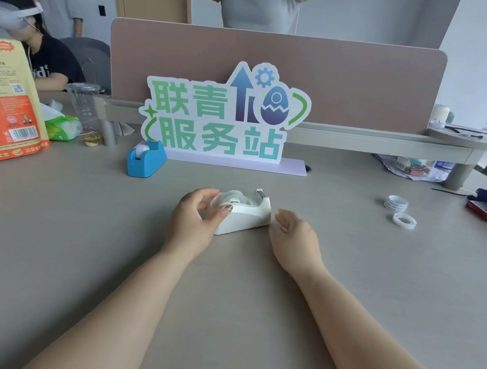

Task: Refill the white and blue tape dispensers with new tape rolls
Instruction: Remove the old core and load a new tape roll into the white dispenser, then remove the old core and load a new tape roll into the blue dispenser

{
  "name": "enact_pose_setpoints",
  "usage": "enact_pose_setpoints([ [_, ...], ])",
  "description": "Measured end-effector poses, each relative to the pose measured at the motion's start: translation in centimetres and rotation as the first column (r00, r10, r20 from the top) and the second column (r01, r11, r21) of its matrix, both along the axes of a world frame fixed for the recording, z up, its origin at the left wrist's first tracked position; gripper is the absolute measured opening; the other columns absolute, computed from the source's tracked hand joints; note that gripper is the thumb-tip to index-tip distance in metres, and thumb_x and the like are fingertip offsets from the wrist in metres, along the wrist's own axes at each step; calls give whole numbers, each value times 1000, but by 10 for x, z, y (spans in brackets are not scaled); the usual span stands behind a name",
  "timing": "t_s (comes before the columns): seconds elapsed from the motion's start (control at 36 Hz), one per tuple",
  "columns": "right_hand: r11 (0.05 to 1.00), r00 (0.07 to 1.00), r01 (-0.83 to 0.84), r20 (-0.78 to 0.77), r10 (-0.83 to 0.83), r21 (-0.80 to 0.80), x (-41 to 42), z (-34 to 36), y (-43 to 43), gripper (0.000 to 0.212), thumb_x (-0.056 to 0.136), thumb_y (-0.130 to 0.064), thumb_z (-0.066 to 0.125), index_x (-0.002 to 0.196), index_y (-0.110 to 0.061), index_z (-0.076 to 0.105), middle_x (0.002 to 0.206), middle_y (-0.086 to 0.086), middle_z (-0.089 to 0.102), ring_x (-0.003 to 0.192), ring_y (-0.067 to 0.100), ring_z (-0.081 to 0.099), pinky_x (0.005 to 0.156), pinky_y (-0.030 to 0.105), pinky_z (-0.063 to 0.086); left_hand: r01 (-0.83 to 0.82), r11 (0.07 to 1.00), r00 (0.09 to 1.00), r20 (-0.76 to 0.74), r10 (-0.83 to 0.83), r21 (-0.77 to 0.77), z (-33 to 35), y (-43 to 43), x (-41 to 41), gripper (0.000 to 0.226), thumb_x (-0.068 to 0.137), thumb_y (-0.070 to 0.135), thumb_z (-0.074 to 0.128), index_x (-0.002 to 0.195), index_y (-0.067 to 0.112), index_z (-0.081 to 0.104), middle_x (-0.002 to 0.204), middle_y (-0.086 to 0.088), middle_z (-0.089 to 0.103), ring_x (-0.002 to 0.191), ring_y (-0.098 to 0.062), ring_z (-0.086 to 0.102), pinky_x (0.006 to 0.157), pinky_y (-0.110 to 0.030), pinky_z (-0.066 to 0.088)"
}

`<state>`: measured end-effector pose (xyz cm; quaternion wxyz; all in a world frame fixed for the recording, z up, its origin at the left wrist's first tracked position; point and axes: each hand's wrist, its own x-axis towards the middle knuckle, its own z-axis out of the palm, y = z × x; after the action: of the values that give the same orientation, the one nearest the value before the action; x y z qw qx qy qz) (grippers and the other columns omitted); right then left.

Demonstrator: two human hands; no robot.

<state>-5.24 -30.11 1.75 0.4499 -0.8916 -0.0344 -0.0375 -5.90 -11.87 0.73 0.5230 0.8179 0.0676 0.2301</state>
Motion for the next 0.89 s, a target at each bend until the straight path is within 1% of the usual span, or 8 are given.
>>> enact_pose_setpoints([
  [0.06, 998, 998, -61, -4, 61, 9, -5, 2, 1, 51, 89, -25, 52, 139, -17, 40, 140, 1, 53, 126, 21, 51, 102, 34, 42, -72, 996, 997, 18, 71, 46, 0, -2, -2, 36, 76, 42, 74, 108, 32, 61, 116, 11, 62, 102, -9, 61, 89, -35, 52],
  [0.17, 974, 985, -173, -2, 175, -145, -15, 6, 18, 73, 81, -50, 62, 142, -23, 30, 133, -1, 57, 122, 25, 53, 94, 35, 46, -46, 999, 999, 11, 45, 29, 2, 1, -14, 25, 81, 42, 68, 105, 34, 64, 113, 10, 64, 92, -2, 63, 84, -30, 53],
  [0.25, 961, 978, -206, 5, 210, -182, -16, 1, 35, 62, 73, -60, 63, 118, -23, 44, 109, -7, 67, 103, 21, 63, 83, 35, 51, 23, 1000, 1000, 13, -22, -6, 3, 4, -25, 21, 91, 31, 59, 111, 28, 66, 114, 8, 67, 92, 2, 61, 80, -14, 45],
  [0.33, 962, 983, -162, 52, 178, -221, -15, -4, 48, 50, 76, -59, 60, 98, -19, 41, 97, -2, 66, 91, 24, 63, 71, 35, 50, 37, 999, 999, -9, -37, -14, 2, 8, -33, 28, 92, 27, 58, 120, 22, 62, 119, 9, 65, 100, -7, 63, 85, -17, 43],
  [0.47, 953, 982, -115, 111, 151, -280, 3, -6, 64, 43, 85, -49, 55, 104, -13, 41, 104, 8, 64, 96, 33, 59, 66, 33, 39, -134, 984, 991, 31, 132, 119, -4, 48, -37, 34, 88, 26, 63, 121, 26, 57, 124, 11, 60, 101, -10, 63, 92, -31, 48],
  [0.56, 940, 978, -128, 121, 173, -315, 23, -7, 77, 43, 87, -49, 53, 107, -13, 40, 106, 10, 63, 97, 33, 58, 68, 33, 36, -278, 950, 960, 30, 277, 144, -5, 78, -29, 39, 86, 26, 65, 123, 22, 55, 129, 4, 57, 109, -16, 60, 93, -32, 46],
  [0.69, 918, 967, -142, 147, 209, -371, 61, -7, 106, 47, 88, -50, 50, 113, -12, 40, 110, 11, 62, 103, 33, 56, 73, 34, 34, -371, 923, 926, -31, 376, 97, -2, 111, 1, 70, 76, 51, 70, 135, 22, 44, 141, 2, 46, 124, -14, 50, 99, -34, 42],
  [0.89, 909, 968, -148, 132, 214, -390, 118, -10, 140, 60, 87, -54, 48, 130, -13, 36, 119, 10, 60, 112, 31, 53, 83, 36, 36, -415, 864, 860, -188, 474, 285, 5, 138, 59, 96, 71, 67, 64, 146, 21, 27, 153, 0, 35, 136, -23, 40, 101, -40, 39],
])
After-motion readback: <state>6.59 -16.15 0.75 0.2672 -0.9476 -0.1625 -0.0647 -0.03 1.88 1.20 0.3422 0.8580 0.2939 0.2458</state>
